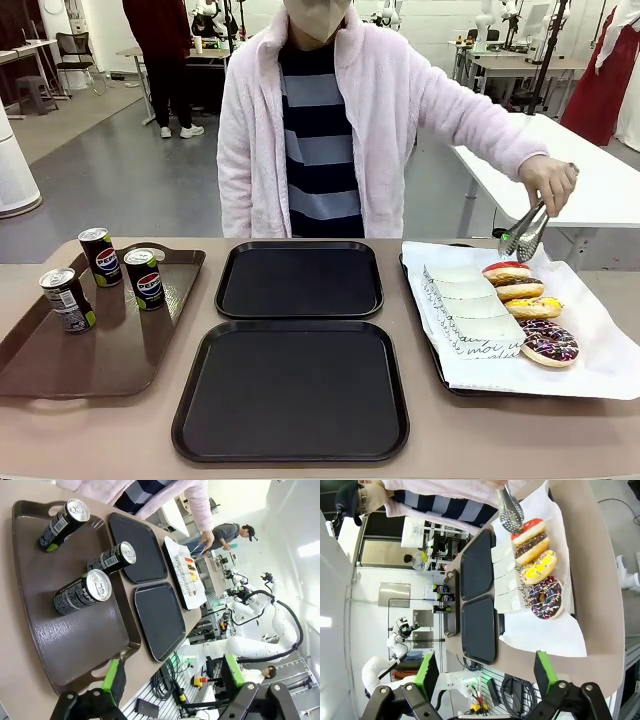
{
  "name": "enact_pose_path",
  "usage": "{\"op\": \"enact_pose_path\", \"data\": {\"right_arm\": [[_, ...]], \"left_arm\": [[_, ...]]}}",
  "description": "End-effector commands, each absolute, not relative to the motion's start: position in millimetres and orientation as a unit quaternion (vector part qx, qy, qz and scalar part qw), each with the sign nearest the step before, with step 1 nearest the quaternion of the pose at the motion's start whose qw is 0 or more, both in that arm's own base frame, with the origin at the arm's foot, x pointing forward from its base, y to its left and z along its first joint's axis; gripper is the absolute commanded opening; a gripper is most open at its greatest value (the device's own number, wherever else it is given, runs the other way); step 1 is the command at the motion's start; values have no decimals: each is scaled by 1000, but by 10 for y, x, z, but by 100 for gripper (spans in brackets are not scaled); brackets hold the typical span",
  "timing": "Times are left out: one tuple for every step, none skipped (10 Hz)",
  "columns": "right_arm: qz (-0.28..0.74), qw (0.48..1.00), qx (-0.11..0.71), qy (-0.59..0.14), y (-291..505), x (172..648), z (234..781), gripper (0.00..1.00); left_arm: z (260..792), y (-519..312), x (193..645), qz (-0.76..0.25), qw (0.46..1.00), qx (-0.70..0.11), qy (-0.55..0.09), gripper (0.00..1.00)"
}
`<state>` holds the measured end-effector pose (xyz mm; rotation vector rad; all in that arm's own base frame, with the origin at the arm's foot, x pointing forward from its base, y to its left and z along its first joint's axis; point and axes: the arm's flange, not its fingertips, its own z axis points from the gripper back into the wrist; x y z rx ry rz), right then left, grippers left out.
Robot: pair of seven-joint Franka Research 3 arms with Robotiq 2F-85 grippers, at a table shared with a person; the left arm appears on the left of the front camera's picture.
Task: Set up donuts and drinks on trays.
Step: Pick up one Pepsi coke and place it on the Flat Tray.
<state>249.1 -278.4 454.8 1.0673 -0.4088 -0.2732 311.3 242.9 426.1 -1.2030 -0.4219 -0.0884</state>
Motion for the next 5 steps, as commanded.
{"op": "enact_pose_path", "data": {"right_arm": [[-124, 828, 510, -200, -2794, 2495, 4546, 100], [-124, 828, 510, -200, -2794, 2495, 4546, 100], [-124, 828, 510, -200, -2794, 2495, 4546, 100], [-124, 828, 510, -200, -2794, 2495, 4546, 100], [-124, 828, 510, -200, -2794, 2495, 4546, 100]], "left_arm": [[4261, 2432, 3108, -42, 797, -566, -206, 100], [4261, 2432, 3108, -42, 797, -566, -206, 100], [4261, 2428, 3113, -41, 803, -561, -197, 100], [4386, 2389, 3165, -44, 819, -541, -183, 100], [4488, 2321, 3099, -36, 839, -498, -216, 100]]}}
